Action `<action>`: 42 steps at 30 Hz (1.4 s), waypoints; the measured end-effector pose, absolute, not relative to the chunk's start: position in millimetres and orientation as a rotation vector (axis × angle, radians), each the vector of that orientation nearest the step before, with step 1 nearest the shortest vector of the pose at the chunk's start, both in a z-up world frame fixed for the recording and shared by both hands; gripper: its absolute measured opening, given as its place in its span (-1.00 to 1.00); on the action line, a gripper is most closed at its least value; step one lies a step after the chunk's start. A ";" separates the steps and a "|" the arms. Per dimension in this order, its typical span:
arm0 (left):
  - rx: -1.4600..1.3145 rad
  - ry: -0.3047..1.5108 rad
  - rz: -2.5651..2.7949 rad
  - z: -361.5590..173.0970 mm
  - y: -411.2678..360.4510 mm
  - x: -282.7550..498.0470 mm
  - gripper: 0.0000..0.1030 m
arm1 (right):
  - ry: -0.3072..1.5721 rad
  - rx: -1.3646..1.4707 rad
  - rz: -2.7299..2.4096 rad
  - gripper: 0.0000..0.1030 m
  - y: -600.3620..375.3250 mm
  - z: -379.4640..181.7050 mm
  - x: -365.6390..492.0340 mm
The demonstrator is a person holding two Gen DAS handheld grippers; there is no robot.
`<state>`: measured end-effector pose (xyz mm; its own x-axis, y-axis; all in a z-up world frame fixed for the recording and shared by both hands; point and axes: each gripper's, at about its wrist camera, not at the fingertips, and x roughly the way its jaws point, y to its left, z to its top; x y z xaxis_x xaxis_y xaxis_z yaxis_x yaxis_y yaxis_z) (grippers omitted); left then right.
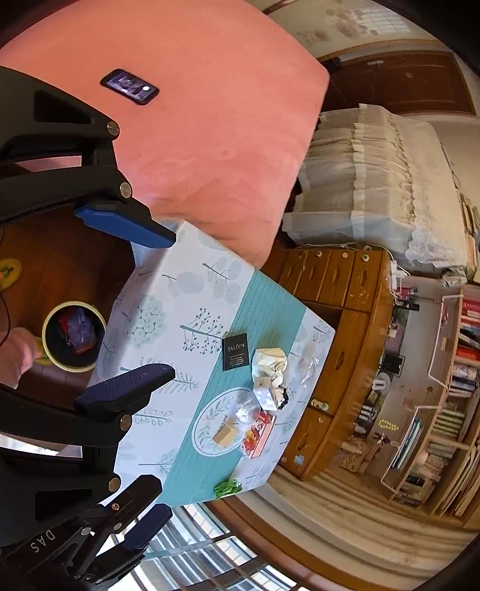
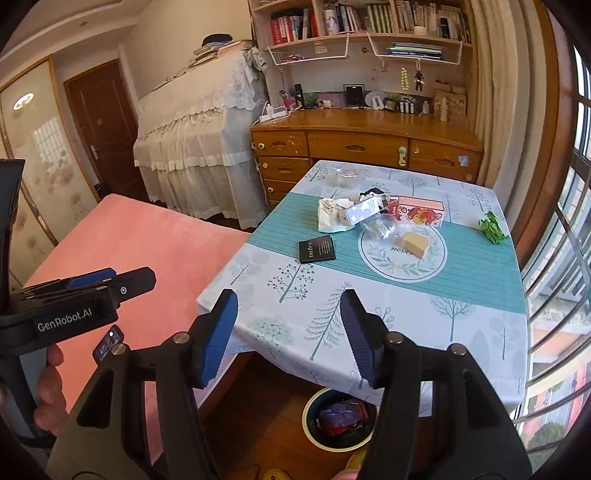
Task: Collect trash
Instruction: 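Move both tools back over the table toward the beige cardboard piece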
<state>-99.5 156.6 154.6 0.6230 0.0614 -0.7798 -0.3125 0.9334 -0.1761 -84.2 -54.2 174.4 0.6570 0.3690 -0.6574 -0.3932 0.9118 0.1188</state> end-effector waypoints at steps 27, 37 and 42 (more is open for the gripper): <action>-0.180 1.183 0.179 -10.3 63.1 186.9 0.29 | 1.011 -0.051 0.625 0.06 -178.2 22.3 213.4; 0.080 1.248 -0.067 -55.7 60.8 246.5 0.29 | 1.065 0.038 0.559 0.06 -181.1 -16.2 220.8; 0.223 1.294 -0.202 -84.2 63.1 271.8 0.29 | 1.056 0.130 0.464 0.06 -173.5 -24.1 216.5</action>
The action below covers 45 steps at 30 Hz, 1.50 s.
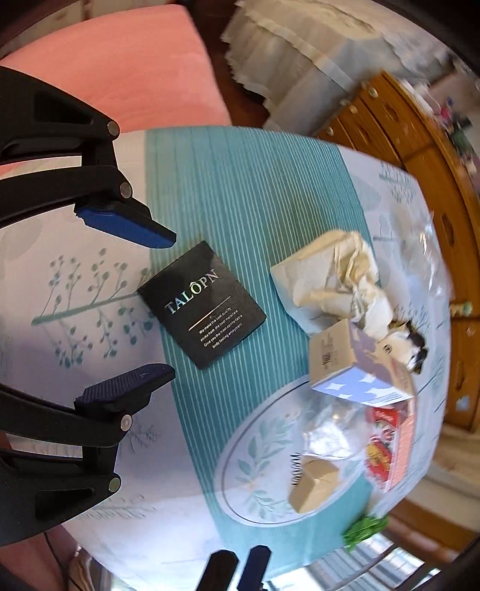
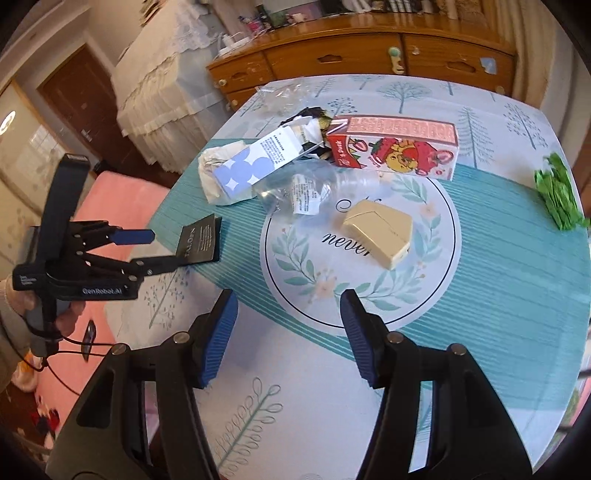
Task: Collect trash
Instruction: 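Move both tools back over the table toward the beige cardboard piece, then grasp the beige cardboard piece with the right tool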
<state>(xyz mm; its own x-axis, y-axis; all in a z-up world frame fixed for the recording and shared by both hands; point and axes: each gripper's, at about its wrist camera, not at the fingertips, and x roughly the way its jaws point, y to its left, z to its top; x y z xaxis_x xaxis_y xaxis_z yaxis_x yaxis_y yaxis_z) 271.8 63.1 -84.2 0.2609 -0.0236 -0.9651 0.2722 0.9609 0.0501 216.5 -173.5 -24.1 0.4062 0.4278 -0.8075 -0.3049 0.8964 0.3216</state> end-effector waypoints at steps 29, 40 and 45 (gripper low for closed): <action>0.245 1.381 -0.400 -122.6 148.5 353.4 -0.51 | 1.007 0.324 0.192 0.06 -138.3 -53.2 204.7; 0.014 1.355 -0.248 -97.7 163.8 329.2 -0.84 | 1.000 0.251 0.193 0.06 -154.3 -41.4 224.9; -0.110 1.317 -0.167 -86.5 131.5 327.5 -0.84 | 0.976 0.159 0.186 0.06 -173.2 -35.4 241.6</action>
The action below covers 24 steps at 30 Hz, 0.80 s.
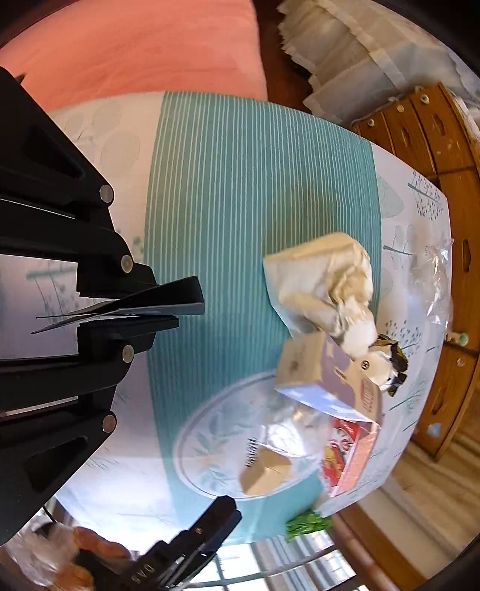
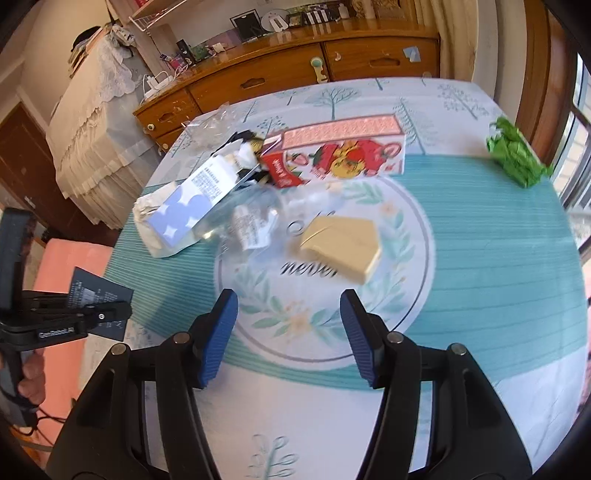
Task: Collect trash
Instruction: 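Grasp the beige cardboard piece with the right tool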
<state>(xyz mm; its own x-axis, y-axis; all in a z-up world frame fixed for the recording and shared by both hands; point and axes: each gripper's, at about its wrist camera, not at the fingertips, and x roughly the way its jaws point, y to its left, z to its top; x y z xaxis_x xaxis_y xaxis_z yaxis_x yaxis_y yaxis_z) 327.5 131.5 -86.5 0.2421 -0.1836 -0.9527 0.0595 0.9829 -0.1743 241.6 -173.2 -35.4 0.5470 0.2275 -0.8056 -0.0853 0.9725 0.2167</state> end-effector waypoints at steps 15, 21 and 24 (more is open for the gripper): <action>-0.261 1.329 -0.013 -93.5 37.7 302.9 -0.84 | 1.039 -0.029 0.380 0.12 -202.4 -65.8 304.1; -0.302 1.303 0.058 -91.8 29.3 294.1 -0.84 | 1.044 -0.114 0.488 0.13 -192.9 -78.2 315.9; -0.338 1.282 0.101 -86.6 28.7 280.4 -0.84 | 1.023 -0.167 0.530 0.13 -188.5 -79.5 314.3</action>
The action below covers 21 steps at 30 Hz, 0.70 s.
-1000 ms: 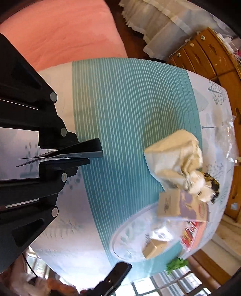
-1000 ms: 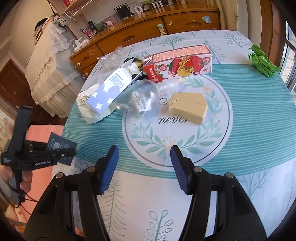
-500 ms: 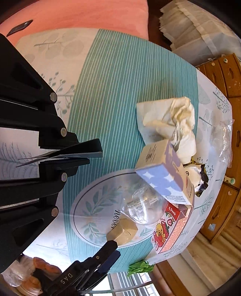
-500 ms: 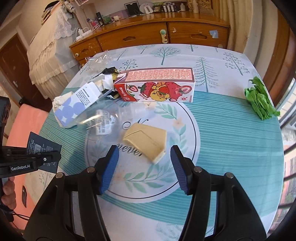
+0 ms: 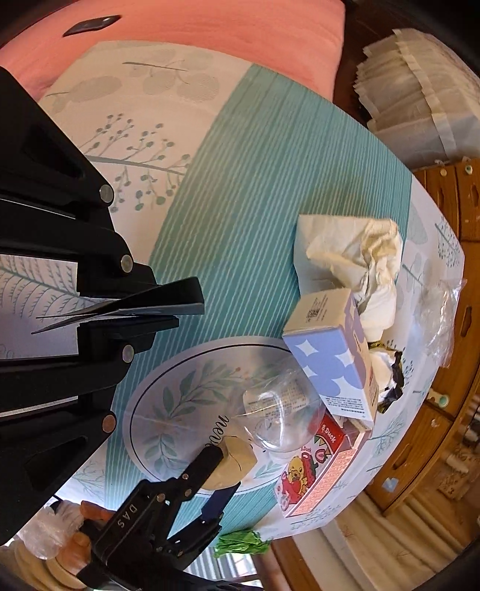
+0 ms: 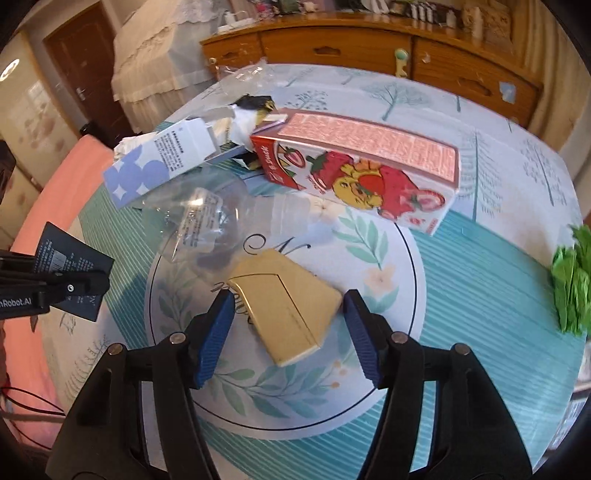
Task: Collect trash
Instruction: 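Grasp the beige cardboard piece with the right tool, then carry the beige cardboard piece over the bin with the right tool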
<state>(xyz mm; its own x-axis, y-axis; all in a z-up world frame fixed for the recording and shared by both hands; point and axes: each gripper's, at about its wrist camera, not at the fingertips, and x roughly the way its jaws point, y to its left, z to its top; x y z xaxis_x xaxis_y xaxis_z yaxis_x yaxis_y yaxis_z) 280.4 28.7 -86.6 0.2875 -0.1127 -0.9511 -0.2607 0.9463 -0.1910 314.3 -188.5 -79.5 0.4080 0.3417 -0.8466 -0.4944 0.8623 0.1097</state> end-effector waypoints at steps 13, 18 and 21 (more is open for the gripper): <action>-0.390 1.255 0.201 -72.3 23.9 204.8 -0.84 | 0.856 -0.295 0.655 -0.04 -188.4 -52.7 264.9; -0.359 1.235 0.179 -52.3 21.0 167.2 -0.84 | 0.802 -0.252 0.670 -0.04 -189.0 -17.6 219.0; -0.347 1.224 0.154 -41.1 25.2 143.1 -0.84 | 0.786 -0.231 0.674 -0.04 -181.7 -0.3 181.8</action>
<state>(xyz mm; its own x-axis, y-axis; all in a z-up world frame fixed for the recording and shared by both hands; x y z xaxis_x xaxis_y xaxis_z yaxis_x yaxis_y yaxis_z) 143.1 25.2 -41.1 0.3379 -0.0699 -0.9386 -0.3000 0.9372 -0.1779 181.8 -181.7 -0.3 0.5120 0.4723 -0.7175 -0.6372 0.7690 0.0514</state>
